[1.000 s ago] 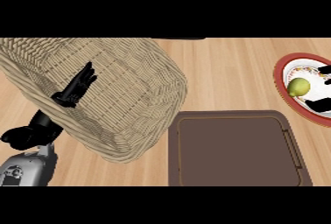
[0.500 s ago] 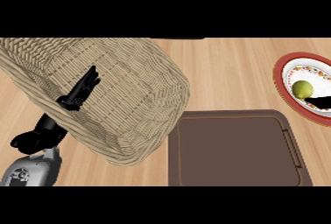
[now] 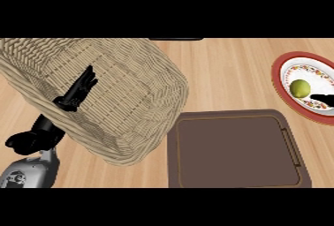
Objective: Pick the lemon from the tray and place it in the plate
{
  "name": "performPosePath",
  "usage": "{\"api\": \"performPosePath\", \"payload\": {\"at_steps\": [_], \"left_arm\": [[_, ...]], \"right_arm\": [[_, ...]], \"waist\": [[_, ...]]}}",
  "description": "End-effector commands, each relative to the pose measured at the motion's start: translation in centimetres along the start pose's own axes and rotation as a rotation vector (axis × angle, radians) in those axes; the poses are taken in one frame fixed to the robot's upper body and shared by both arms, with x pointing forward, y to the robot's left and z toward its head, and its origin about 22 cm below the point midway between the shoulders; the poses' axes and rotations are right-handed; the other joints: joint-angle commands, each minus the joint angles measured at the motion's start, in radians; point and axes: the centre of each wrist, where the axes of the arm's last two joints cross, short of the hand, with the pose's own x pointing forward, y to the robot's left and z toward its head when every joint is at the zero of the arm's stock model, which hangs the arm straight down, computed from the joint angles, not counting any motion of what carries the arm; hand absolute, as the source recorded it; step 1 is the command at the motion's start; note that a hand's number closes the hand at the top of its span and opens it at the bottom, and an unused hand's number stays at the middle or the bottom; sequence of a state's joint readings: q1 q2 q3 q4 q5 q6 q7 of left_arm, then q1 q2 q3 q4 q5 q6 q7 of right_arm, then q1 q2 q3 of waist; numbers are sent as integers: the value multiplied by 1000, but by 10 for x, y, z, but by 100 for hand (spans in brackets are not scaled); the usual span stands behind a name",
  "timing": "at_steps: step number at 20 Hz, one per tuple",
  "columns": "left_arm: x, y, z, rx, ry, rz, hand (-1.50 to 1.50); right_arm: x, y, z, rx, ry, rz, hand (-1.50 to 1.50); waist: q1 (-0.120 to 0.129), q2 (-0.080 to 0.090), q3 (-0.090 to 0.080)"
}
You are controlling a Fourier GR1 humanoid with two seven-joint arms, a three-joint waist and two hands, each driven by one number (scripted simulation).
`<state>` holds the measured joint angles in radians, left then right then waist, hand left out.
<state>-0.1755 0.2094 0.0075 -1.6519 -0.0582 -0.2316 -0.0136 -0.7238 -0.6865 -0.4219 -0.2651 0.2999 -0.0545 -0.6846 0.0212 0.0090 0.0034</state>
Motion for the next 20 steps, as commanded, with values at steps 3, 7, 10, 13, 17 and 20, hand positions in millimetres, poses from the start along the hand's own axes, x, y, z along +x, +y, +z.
{"api": "performPosePath", "payload": {"at_steps": [3, 7, 10, 13, 17, 20], "left_arm": [[-7, -4, 13, 4, 10, 4, 0], [3, 8, -1, 26, -4, -2, 0], [0, 17, -5, 10, -9, -3, 0], [1, -9, 3, 9, -7, 2, 0], [4, -9, -1, -13, -25, -2, 0], [16, 16, -11, 11, -4, -1, 0]], "right_arm": [[-6, -56, 8, 1, 0, -313, -150], [-27, -96, 41, 5, -6, -370, -150], [-24, -126, 47, 6, -20, -377, -150], [-32, -150, 68, 44, -22, -368, -150], [-37, -142, 72, 20, -26, -356, -150], [-30, -168, 78, 33, -26, -344, -150]], "waist": [[-13, -5, -1], [-14, 0, 0], [-5, 4, 1], [-8, 0, 1], [0, 2, 2], [-3, 1, 2]]}}
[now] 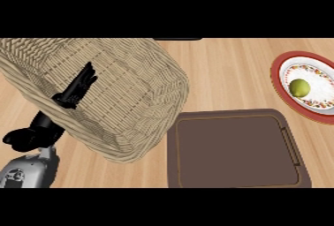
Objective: Pick the lemon from the tray and place it in the plate
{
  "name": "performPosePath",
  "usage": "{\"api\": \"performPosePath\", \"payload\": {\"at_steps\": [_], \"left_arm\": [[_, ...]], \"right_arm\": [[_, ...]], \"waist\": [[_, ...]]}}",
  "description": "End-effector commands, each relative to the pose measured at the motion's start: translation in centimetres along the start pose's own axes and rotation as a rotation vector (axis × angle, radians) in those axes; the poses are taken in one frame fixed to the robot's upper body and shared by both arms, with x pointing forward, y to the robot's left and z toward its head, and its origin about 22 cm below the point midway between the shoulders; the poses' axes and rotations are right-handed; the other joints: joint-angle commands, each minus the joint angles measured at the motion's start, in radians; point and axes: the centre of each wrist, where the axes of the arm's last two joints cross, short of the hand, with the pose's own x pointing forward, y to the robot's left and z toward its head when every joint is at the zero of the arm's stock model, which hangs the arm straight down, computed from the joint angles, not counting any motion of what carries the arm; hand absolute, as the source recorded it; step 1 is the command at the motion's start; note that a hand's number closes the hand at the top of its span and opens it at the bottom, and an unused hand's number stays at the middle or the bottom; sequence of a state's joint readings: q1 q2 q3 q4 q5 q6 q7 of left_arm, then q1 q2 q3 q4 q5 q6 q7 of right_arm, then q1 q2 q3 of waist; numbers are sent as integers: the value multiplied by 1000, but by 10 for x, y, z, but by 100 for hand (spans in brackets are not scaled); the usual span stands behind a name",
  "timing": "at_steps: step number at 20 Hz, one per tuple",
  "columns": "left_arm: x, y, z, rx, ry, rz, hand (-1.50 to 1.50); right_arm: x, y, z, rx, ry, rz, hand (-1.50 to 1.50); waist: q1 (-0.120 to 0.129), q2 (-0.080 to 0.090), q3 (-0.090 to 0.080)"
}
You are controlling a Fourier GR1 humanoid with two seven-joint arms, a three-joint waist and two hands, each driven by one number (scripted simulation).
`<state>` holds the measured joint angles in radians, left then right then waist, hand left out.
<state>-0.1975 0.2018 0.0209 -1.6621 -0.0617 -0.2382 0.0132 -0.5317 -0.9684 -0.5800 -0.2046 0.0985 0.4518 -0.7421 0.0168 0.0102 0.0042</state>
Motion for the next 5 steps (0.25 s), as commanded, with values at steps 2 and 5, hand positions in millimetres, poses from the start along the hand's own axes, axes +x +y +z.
{"api": "performPosePath", "payload": {"at_steps": [2, 5], "left_arm": [[7, -13, 1, -1, -10, 7, 0], [-3, 7, 9, -4, -10, -10, 0]], "right_arm": [[9, -21, 9, 93, -64, -52, -150], [-1, -16, 16, 139, -66, -59, -150]], "waist": [[2, -3, 0], [6, -1, 2]]}}
